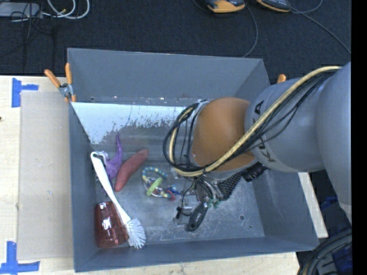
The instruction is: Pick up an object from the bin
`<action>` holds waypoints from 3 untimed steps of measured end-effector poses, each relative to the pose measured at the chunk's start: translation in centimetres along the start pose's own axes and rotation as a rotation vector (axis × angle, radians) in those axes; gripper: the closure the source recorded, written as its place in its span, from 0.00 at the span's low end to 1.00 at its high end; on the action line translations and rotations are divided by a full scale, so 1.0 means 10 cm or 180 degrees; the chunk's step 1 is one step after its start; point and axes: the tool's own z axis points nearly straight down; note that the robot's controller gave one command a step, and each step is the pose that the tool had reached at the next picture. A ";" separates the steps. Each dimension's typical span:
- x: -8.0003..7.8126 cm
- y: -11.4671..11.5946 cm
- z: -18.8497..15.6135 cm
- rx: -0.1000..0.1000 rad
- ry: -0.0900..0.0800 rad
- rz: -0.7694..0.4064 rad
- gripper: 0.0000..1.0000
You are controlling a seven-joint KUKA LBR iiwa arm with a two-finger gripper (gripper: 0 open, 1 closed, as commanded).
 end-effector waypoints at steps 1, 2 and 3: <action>-0.02 0.00 -0.04 -0.0003 -0.0025 0.0011 0.00; -0.43 0.14 0.45 -0.0006 -0.0023 0.0471 0.00; -0.47 0.12 0.60 -0.0006 -0.0015 0.0630 0.00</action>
Offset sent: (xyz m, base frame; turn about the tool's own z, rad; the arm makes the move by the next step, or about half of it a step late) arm 0.0480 0.0176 -0.0582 0.1760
